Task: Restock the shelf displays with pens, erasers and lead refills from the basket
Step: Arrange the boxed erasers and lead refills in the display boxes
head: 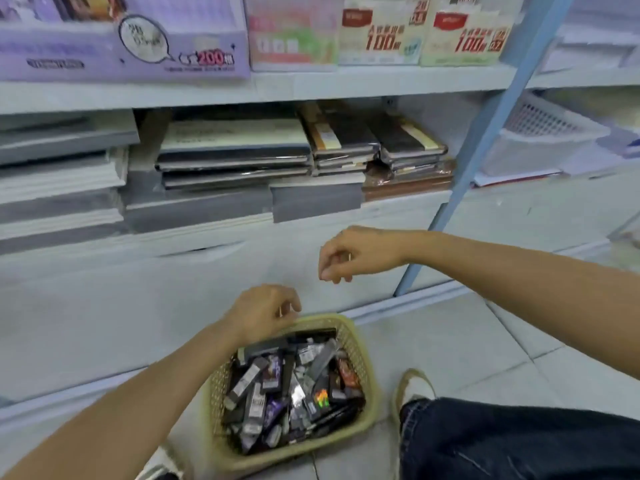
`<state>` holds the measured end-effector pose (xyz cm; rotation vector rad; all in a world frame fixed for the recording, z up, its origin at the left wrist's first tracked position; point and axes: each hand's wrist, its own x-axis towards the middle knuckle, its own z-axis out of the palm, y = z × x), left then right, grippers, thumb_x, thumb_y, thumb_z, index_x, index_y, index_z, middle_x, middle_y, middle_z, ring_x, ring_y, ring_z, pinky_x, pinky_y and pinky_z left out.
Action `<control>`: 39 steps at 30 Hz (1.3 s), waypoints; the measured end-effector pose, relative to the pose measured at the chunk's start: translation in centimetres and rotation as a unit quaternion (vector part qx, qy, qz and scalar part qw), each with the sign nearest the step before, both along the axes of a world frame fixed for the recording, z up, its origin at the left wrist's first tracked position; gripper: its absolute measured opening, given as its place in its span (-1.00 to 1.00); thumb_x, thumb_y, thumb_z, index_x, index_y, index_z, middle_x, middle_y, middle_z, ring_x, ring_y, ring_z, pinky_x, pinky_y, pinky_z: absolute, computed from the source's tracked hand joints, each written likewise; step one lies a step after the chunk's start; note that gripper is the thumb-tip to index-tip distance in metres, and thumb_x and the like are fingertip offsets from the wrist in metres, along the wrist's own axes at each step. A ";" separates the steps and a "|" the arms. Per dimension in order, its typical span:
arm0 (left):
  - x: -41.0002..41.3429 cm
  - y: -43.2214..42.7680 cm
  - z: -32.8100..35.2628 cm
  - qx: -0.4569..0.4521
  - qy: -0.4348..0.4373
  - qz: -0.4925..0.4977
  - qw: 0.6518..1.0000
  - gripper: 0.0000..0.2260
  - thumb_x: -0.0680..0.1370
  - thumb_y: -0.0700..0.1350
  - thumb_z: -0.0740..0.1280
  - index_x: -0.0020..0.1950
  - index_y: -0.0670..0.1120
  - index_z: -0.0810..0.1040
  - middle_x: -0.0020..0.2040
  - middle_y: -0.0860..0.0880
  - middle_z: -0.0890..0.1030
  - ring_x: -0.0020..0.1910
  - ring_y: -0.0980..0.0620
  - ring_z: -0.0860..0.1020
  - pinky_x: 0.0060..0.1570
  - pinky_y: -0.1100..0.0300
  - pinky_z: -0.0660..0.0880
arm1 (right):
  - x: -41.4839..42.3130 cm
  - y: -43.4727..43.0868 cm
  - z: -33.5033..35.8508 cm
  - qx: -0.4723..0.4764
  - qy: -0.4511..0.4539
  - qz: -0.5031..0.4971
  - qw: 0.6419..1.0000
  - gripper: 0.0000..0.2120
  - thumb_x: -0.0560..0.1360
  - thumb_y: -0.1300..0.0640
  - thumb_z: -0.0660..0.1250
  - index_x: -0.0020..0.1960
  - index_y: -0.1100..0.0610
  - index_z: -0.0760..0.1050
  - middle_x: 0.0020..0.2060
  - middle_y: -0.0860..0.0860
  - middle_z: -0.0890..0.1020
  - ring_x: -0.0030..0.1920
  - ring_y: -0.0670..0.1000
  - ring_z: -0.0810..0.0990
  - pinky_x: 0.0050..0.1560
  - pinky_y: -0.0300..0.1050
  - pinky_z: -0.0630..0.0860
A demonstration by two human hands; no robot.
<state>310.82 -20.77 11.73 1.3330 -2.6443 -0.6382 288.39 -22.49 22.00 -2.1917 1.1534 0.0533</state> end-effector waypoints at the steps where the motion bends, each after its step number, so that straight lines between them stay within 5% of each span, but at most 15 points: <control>1: 0.7 0.7 -2.6 0.038 -0.019 0.012 0.999 -0.86 0.54 -0.05 0.34 0.07 0.02 0.61 -0.13 0.09 0.60 -0.10 0.04 0.58 -0.11 0.17 0.43 | 0.8 0.0 -2.9 0.040 0.027 0.010 0.999 -0.79 0.57 0.05 0.34 0.08 0.17 0.60 -0.16 0.02 0.68 -0.19 -0.05 0.64 -0.09 -0.19 0.54; 4: 2.3 3.7 -9.9 0.129 -0.047 0.060 0.989 -0.86 0.52 -0.06 0.34 0.06 0.04 0.60 -0.11 0.11 0.61 -0.05 0.09 0.58 -0.15 0.24 0.40 | 2.7 0.9 -11.6 0.128 0.096 0.034 0.987 -0.75 0.54 0.10 0.39 0.15 0.21 0.59 -0.19 -0.10 0.59 -0.13 -0.07 0.52 -0.08 -0.21 0.43; 9: 3.3 8.1 -17.4 0.175 -0.097 0.063 0.978 -0.68 0.50 0.01 0.38 0.23 -0.02 0.53 0.20 0.00 0.52 0.20 0.01 0.44 0.08 0.18 0.41 | 3.3 4.8 -23.6 0.225 0.175 0.049 0.957 -0.61 0.48 0.14 0.44 0.27 0.15 0.48 0.19 0.09 0.57 0.12 0.06 0.56 0.00 -0.21 0.42; 13: 4.0 8.8 -19.1 0.105 -0.080 0.043 0.990 -0.64 0.52 -0.04 0.37 0.32 0.00 0.48 0.25 0.03 0.48 0.26 0.02 0.37 0.23 0.18 0.35 | 2.4 7.4 -28.2 0.127 0.229 0.127 0.957 -0.39 0.39 -0.01 0.49 0.35 0.07 0.33 0.28 0.08 0.36 0.27 0.10 0.33 0.21 0.02 0.41; 18: 4.9 8.3 -19.9 0.085 -0.021 0.043 0.995 -0.73 0.52 -0.11 0.35 0.22 0.01 0.59 0.14 0.07 0.56 0.17 0.07 0.42 0.17 0.26 0.31 | 1.4 8.8 -29.8 -0.027 0.129 0.141 0.981 -0.41 0.35 -0.02 0.44 0.31 0.07 0.34 0.22 0.08 0.42 0.18 0.09 0.41 0.05 -0.07 0.43; 23: 4.5 8.3 -19.9 0.082 -0.014 0.066 0.994 -0.77 0.51 -0.10 0.37 0.17 0.01 0.61 0.08 0.05 0.59 0.13 0.04 0.45 0.11 0.22 0.34 | 2.5 9.3 -31.4 -0.049 0.179 0.125 0.975 -0.12 0.39 -0.17 0.45 0.53 0.13 0.12 0.45 0.12 0.29 0.41 0.12 0.29 0.37 0.03 0.30; 29: 4.5 7.9 -19.9 0.125 -0.023 0.078 0.989 -0.78 0.55 -0.05 0.34 0.18 0.03 0.60 0.10 0.06 0.59 0.16 0.04 0.44 0.12 0.19 0.36 | 3.0 8.5 -31.3 -0.065 0.174 0.145 0.972 -0.31 0.35 -0.22 0.43 0.29 0.17 0.35 0.16 0.07 0.49 0.10 0.07 0.44 0.11 -0.05 0.33; 32: 4.3 7.7 -19.4 0.146 -0.003 0.097 0.985 -0.82 0.57 -0.05 0.32 0.16 0.05 0.60 0.04 0.07 0.59 0.10 0.06 0.47 0.05 0.19 0.39 | 2.7 7.5 -29.6 -0.016 0.067 0.037 0.997 -0.48 0.34 -0.23 0.47 0.06 0.08 0.37 -0.07 -0.05 0.50 -0.12 -0.05 0.42 -0.02 -0.10 0.41; 35: 3.6 7.4 -18.6 0.189 0.085 0.145 0.967 -0.77 0.57 -0.03 0.34 0.21 0.01 0.57 0.06 0.05 0.59 0.07 0.07 0.49 0.10 0.10 0.44 | 2.7 6.1 -27.7 0.120 -0.078 -0.152 0.978 -0.52 0.37 -0.17 0.49 0.11 0.03 0.38 -0.04 -0.08 0.55 -0.08 -0.07 0.54 -0.08 -0.13 0.48; 39: 1.4 7.3 -16.4 0.420 0.282 0.211 0.836 -0.39 0.49 0.02 0.46 0.47 0.00 0.31 0.31 0.07 0.50 0.29 0.15 0.46 0.32 0.16 0.36 | 3.7 4.4 -25.9 0.234 -0.211 -0.309 0.897 -0.51 0.40 -0.14 0.47 0.19 0.04 0.40 0.07 -0.06 0.60 0.07 -0.09 0.59 0.13 -0.09 0.51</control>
